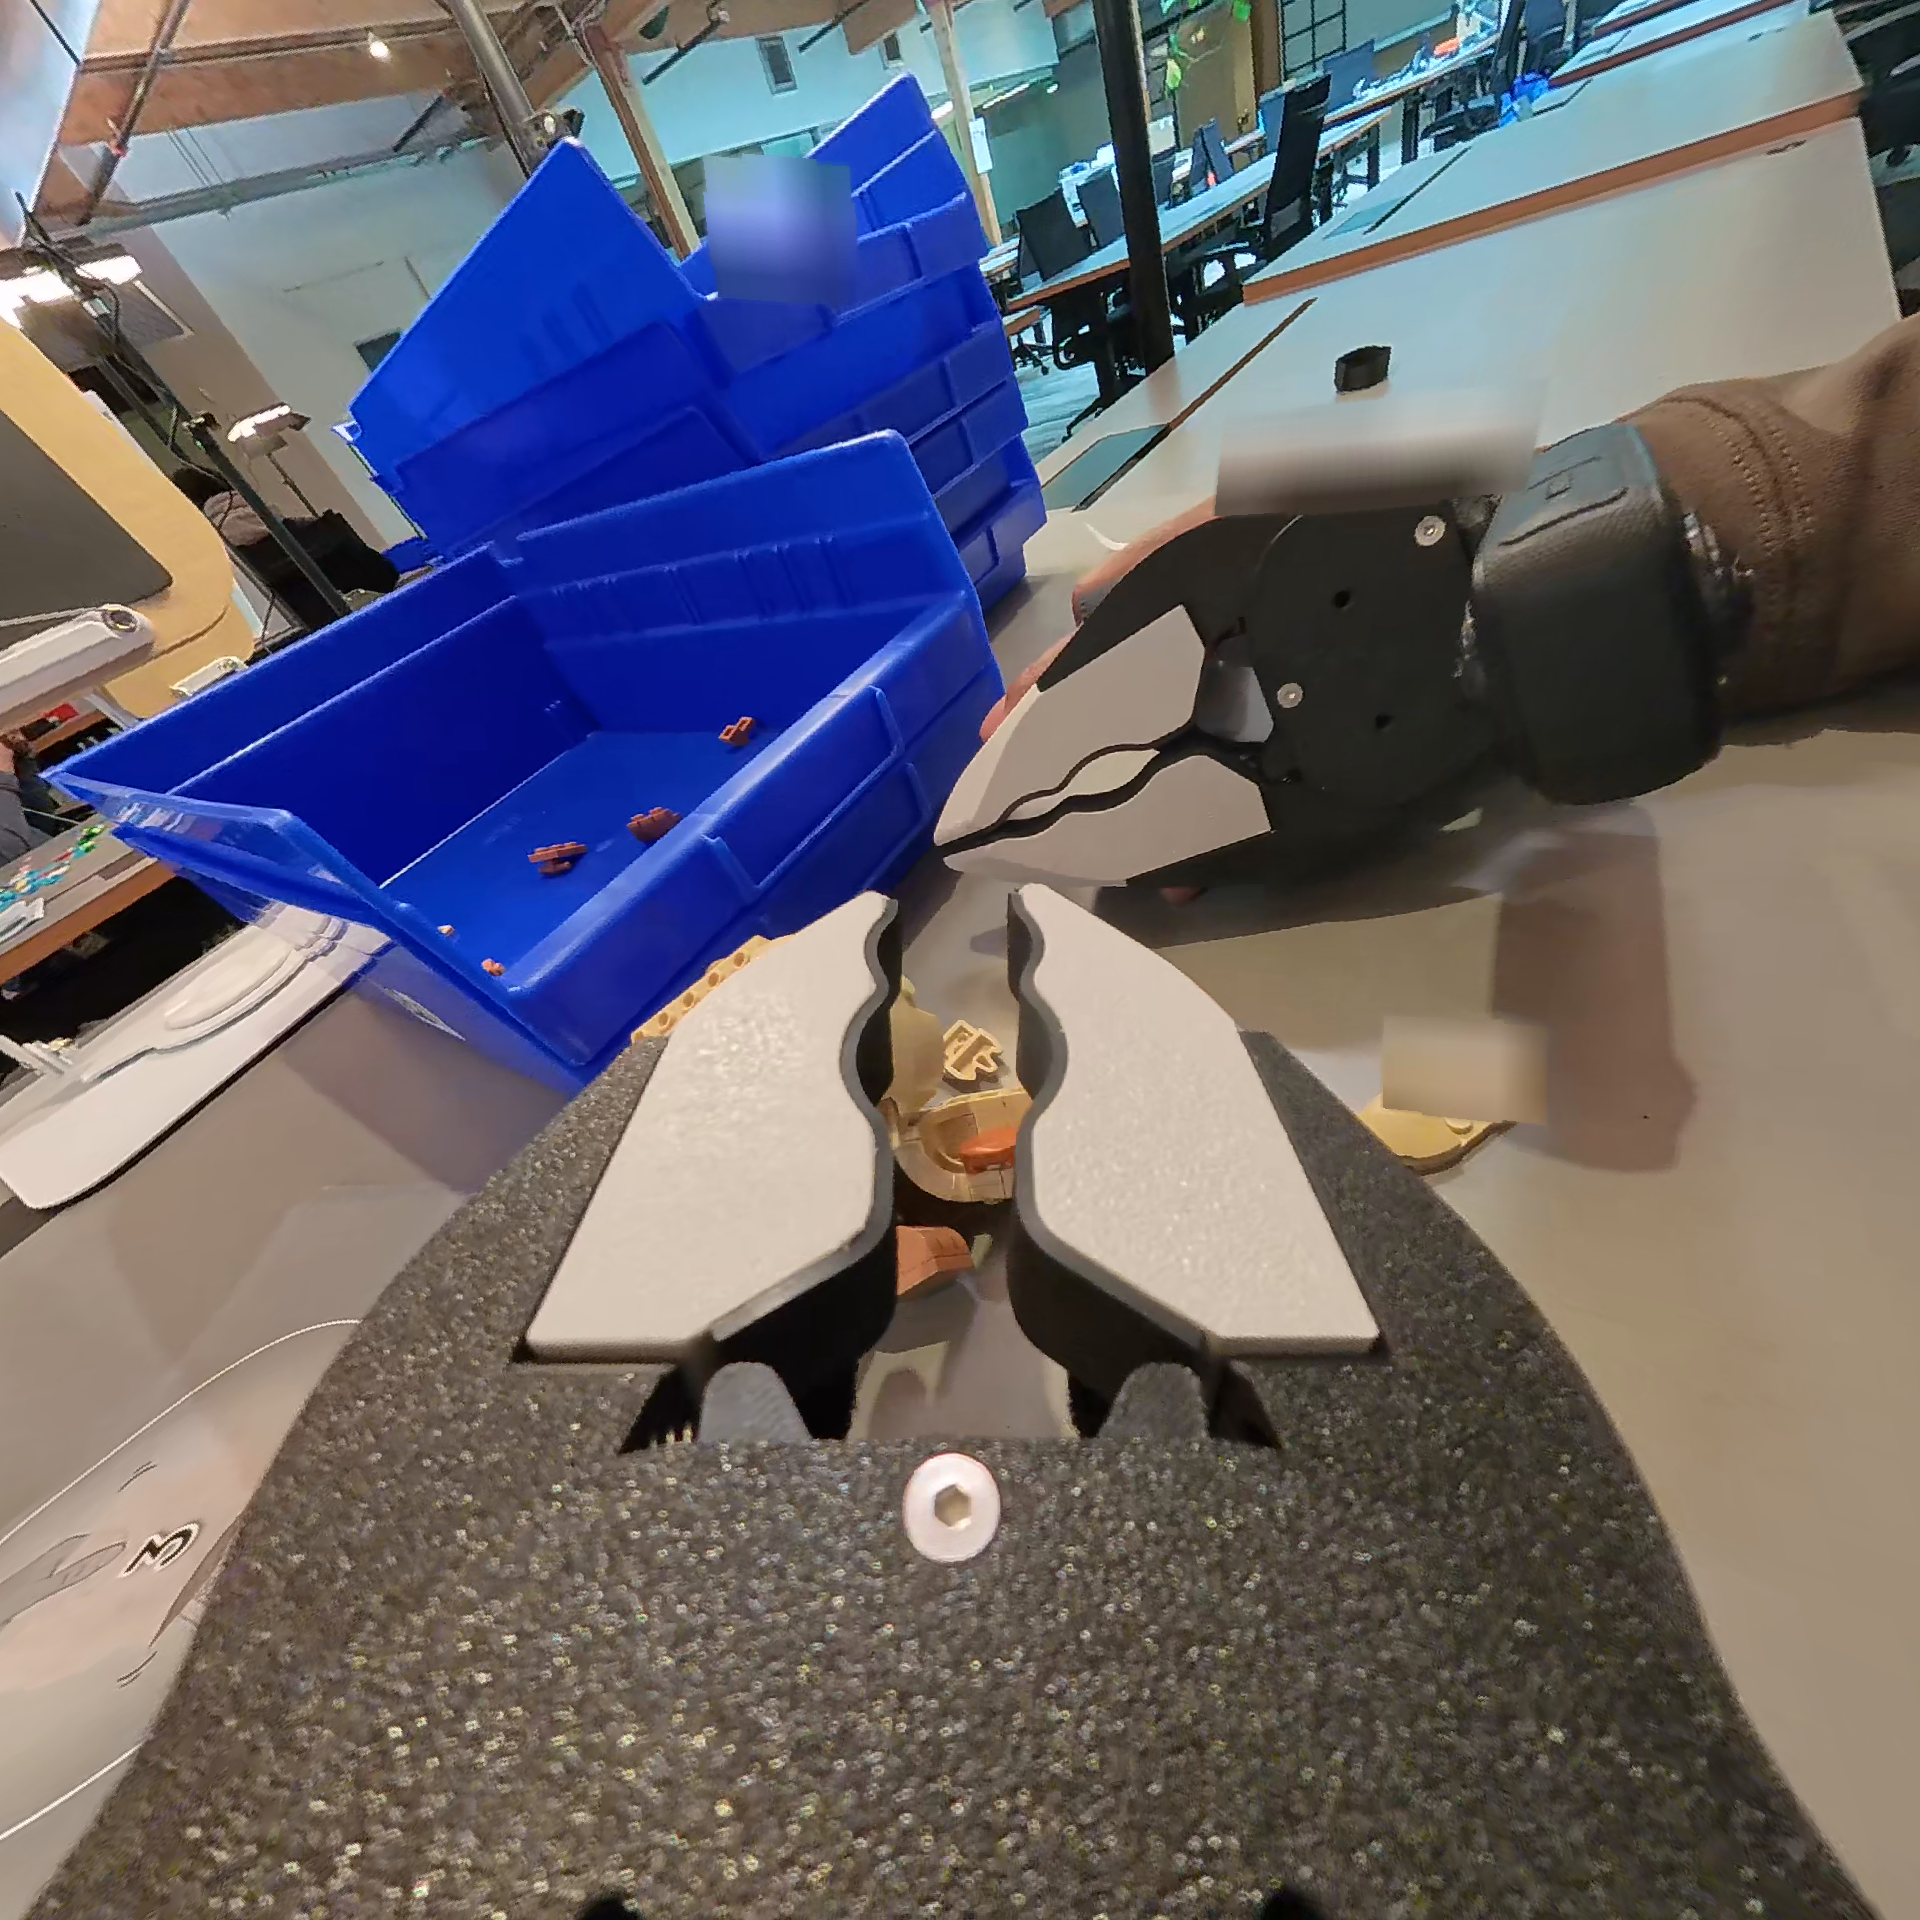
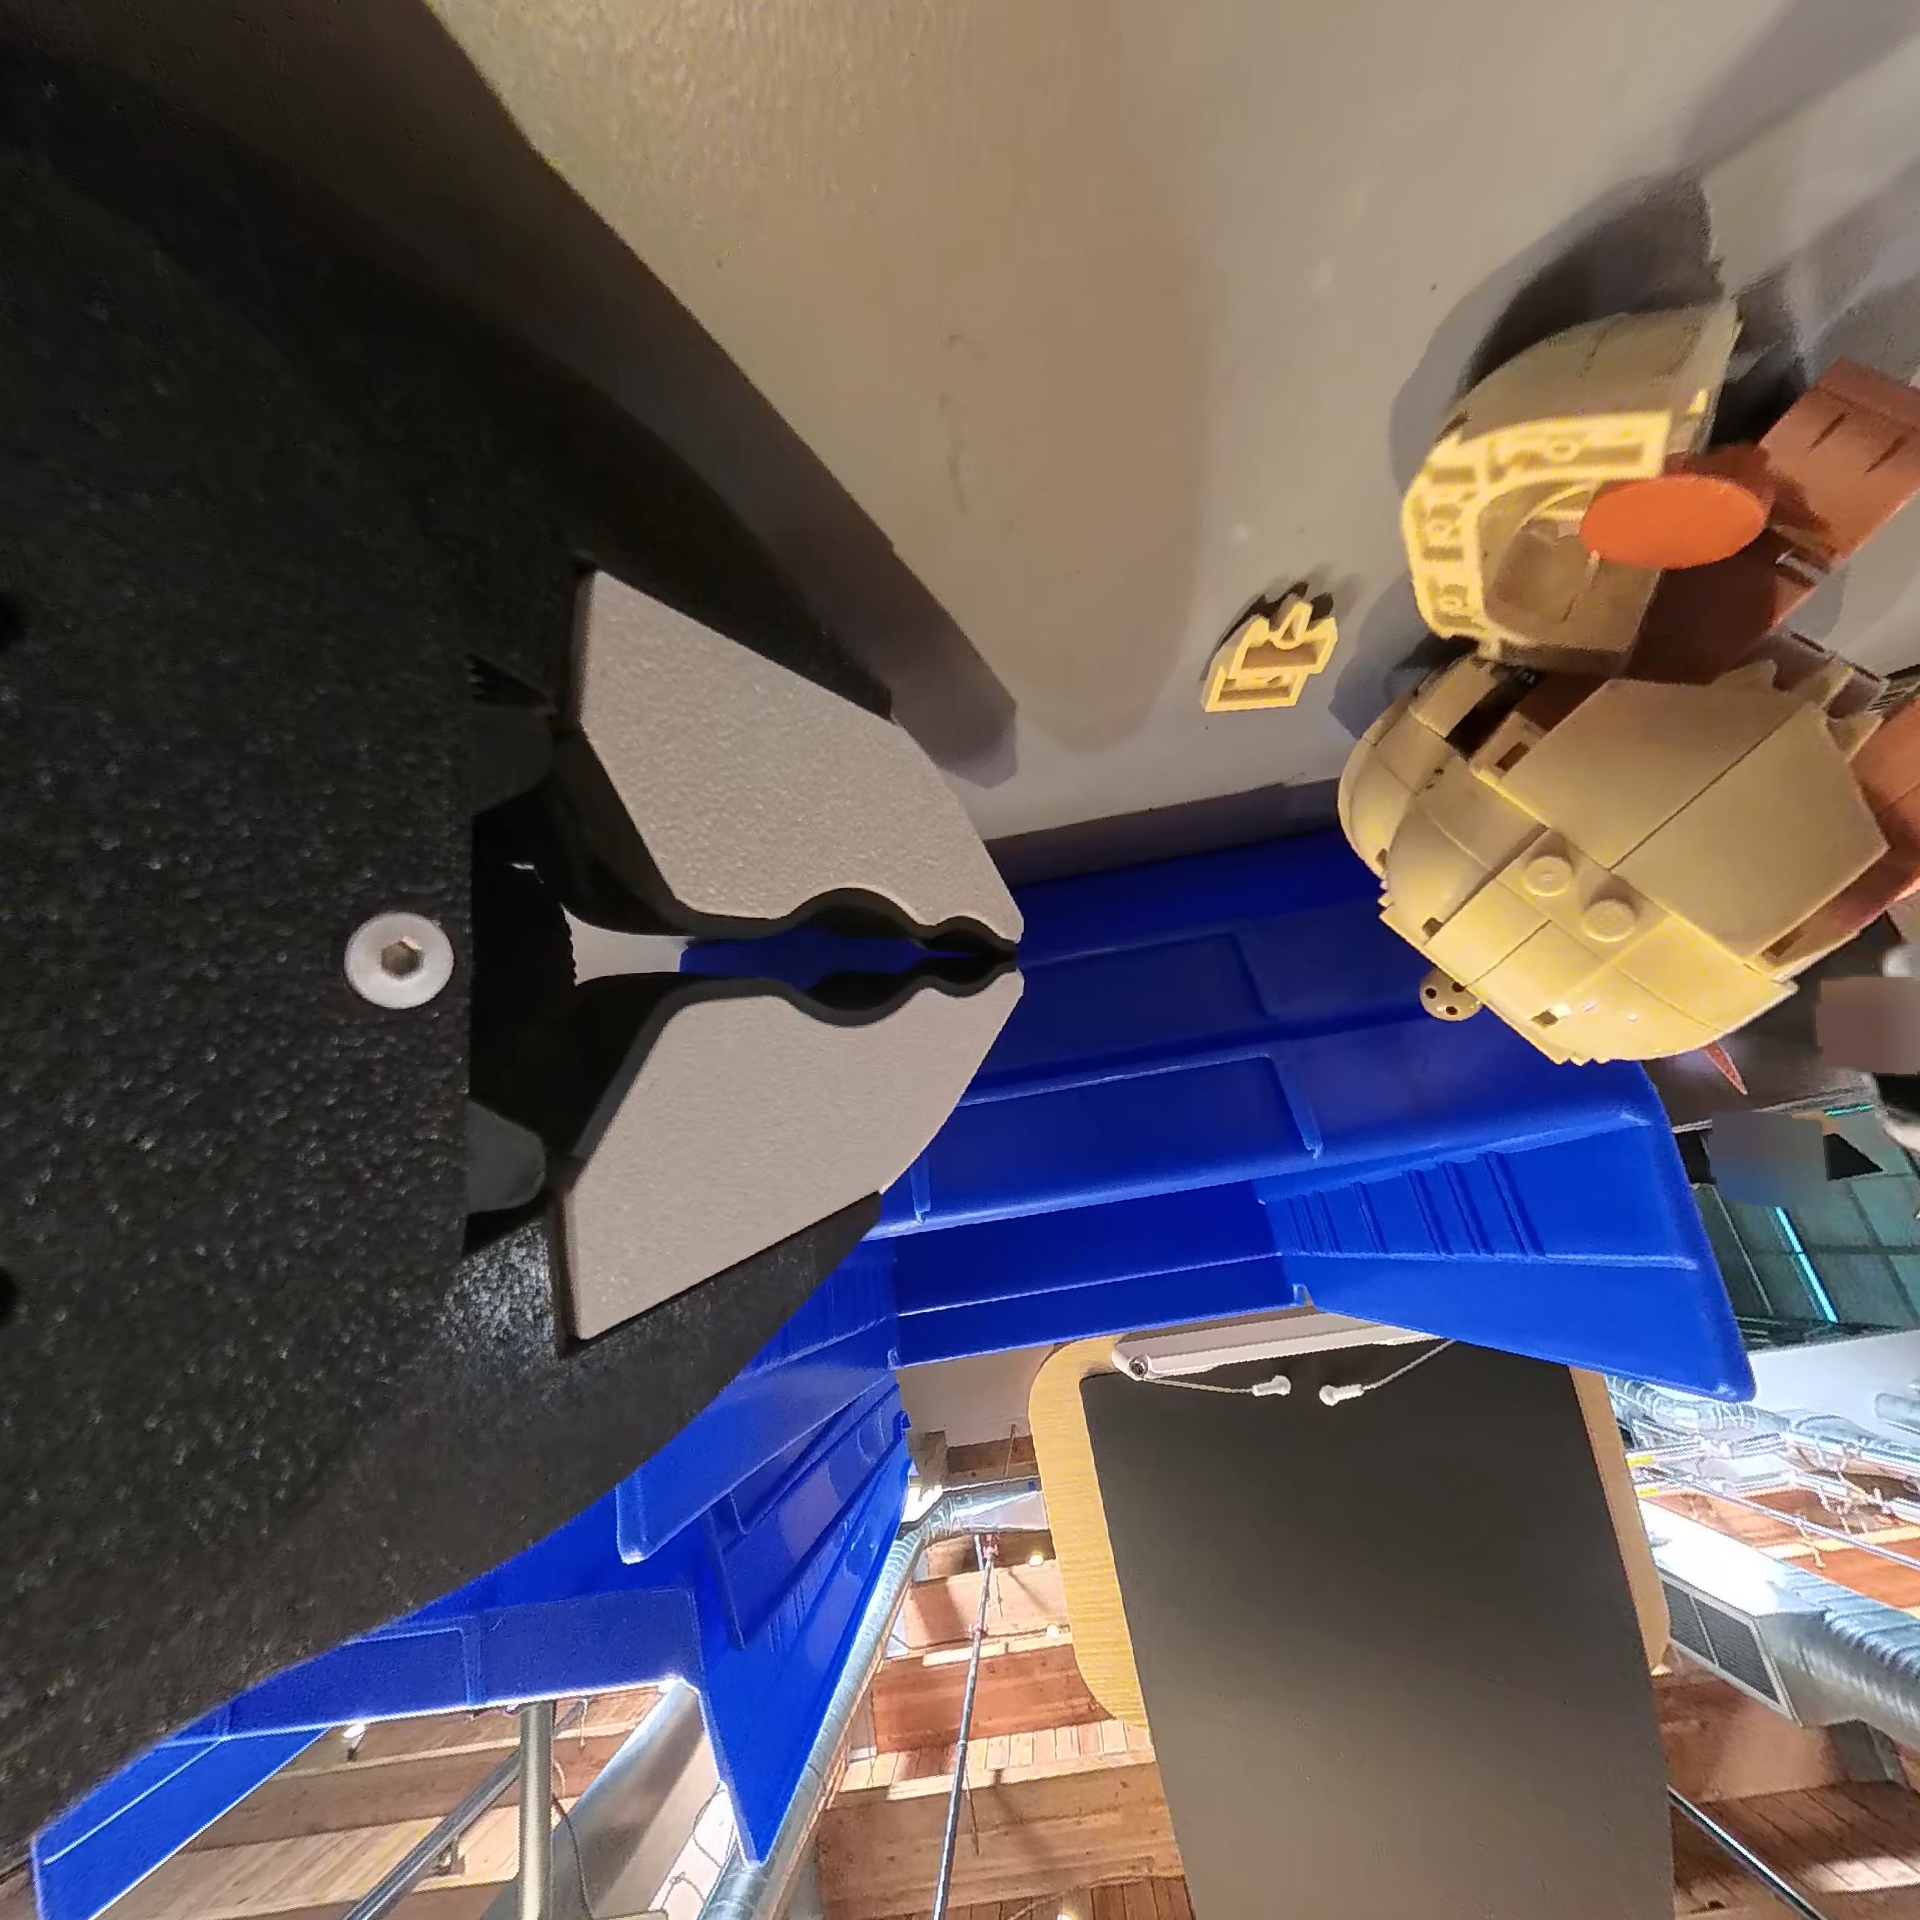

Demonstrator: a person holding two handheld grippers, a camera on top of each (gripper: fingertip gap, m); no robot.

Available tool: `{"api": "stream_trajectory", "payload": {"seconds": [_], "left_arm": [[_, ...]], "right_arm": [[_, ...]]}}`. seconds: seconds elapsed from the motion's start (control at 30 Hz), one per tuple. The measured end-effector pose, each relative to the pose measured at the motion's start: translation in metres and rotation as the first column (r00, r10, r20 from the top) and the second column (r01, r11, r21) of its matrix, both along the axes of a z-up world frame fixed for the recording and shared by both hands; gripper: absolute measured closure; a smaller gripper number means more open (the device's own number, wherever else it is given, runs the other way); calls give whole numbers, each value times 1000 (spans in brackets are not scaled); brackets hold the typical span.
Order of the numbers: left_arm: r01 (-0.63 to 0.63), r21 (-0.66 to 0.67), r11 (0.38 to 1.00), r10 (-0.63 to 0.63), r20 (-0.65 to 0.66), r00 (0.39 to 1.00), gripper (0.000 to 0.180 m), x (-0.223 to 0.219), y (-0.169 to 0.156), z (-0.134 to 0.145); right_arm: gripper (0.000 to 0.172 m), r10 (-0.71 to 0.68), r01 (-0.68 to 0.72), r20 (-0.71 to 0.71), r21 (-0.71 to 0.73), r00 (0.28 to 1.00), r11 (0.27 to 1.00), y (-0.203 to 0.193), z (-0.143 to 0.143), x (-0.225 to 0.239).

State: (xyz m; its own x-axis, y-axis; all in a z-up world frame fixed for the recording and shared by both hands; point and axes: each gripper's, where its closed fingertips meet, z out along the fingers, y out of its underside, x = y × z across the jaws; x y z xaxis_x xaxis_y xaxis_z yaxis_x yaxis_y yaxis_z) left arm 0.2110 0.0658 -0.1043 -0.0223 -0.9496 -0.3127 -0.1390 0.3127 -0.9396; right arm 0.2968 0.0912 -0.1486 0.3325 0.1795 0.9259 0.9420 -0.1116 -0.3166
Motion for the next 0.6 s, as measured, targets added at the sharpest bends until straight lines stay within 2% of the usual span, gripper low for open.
{"api": "stream_trajectory", "payload": {"seconds": [0.6], "left_arm": [[1, -2, 1000, -1, -1, 1000, 162, 0, 0, 0]], "right_arm": [[172, -4, 4, -14, 0, 1000, 1000, 1, 0, 2]]}}
